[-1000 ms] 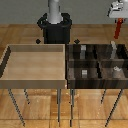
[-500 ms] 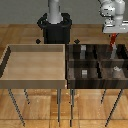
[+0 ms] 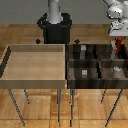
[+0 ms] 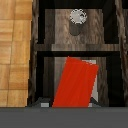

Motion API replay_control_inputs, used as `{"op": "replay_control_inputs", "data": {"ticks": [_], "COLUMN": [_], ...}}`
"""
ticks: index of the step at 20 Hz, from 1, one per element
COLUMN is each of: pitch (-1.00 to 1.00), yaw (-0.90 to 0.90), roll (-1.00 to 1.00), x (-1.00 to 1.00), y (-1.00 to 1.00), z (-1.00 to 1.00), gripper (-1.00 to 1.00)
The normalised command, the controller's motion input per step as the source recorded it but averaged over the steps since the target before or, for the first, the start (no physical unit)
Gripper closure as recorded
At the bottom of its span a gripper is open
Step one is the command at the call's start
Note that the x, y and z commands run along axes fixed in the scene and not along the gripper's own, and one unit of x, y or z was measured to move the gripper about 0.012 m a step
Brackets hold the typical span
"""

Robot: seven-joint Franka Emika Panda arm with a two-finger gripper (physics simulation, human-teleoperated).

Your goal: Place the box of cereal into the appropriate compartment.

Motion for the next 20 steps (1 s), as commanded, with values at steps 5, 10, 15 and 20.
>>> {"op": "replay_control_inputs", "data": {"ticks": [5, 10, 15, 20], "pitch": [0.0, 0.0, 0.0, 0.0], "yaw": [0.0, 0.0, 0.0, 0.0], "roll": [0.0, 0.0, 0.0, 0.0], "x": [0.2, 0.0, 0.0, 0.0], "y": [0.0, 0.0, 0.0, 0.0], "z": [-0.64, -1.0, 0.0, 0.0], "gripper": [1.0, -1.0, -1.0, -1.0]}}
